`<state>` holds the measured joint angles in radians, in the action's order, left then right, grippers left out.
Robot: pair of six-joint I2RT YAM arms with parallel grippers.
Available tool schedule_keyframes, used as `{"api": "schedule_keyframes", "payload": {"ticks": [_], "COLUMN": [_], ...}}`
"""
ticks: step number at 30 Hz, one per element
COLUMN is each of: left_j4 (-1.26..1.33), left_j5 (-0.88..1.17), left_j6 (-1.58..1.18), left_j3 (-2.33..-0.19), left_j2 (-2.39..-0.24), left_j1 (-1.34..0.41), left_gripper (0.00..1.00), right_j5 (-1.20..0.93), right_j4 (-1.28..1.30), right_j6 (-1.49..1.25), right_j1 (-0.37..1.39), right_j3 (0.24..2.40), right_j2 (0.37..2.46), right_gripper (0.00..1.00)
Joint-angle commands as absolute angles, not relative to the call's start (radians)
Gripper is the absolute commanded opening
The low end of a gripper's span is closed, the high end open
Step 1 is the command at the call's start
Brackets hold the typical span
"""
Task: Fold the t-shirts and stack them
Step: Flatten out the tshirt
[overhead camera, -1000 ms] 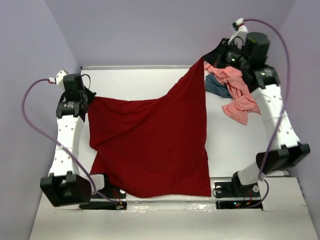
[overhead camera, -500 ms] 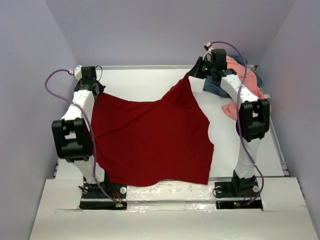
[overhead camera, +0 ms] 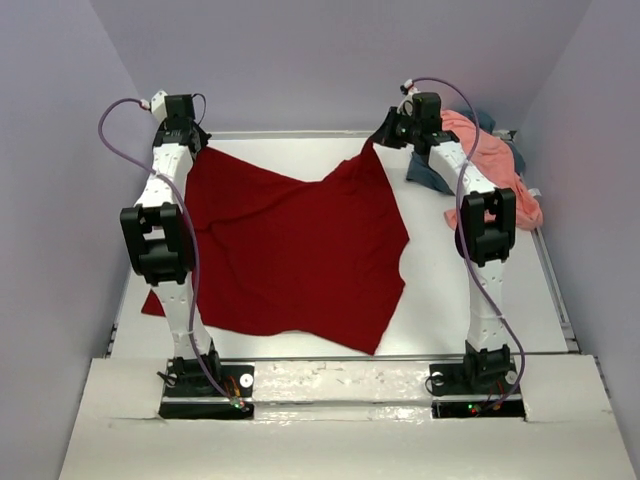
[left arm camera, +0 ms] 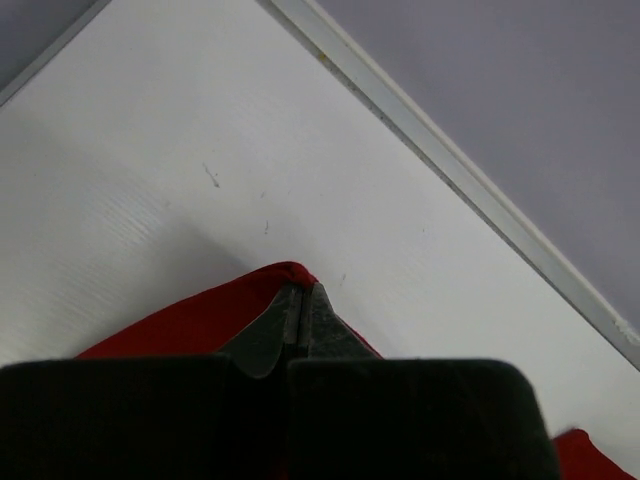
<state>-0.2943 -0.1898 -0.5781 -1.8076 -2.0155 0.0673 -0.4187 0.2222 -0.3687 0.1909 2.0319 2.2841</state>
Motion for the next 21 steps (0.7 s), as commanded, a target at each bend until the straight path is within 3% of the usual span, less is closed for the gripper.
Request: {"api": "schedule_keyframes", "payload": {"ticks": [1, 7, 21], "left_j4": [-0.348, -0.347, -0.365], "left_j5": [-0.216, -0.173, -0.103], "left_j6": [-0.546, -0.54, -0.534], "left_j3": [-1.946, -2.008, -2.149], "left_j2": [-2.065, -2.12, -2.29], "left_j1": [0.089, 0.113, 0.135], "left_gripper": [0.0, 0.0, 0.0], "right_j5": [-0.364, -0.356, -0.347], "right_j4": [0.228, 0.256, 0.284], "right_j6": [-0.334, -0.338, -0.321], "right_j1": [0.172, 0.141, 0.141], "right_j3": [2.196, 2.301, 2.27], "right_j2": [2.338, 2.407, 2.437], "right_gripper": [0.0, 0.0, 0.0]}}
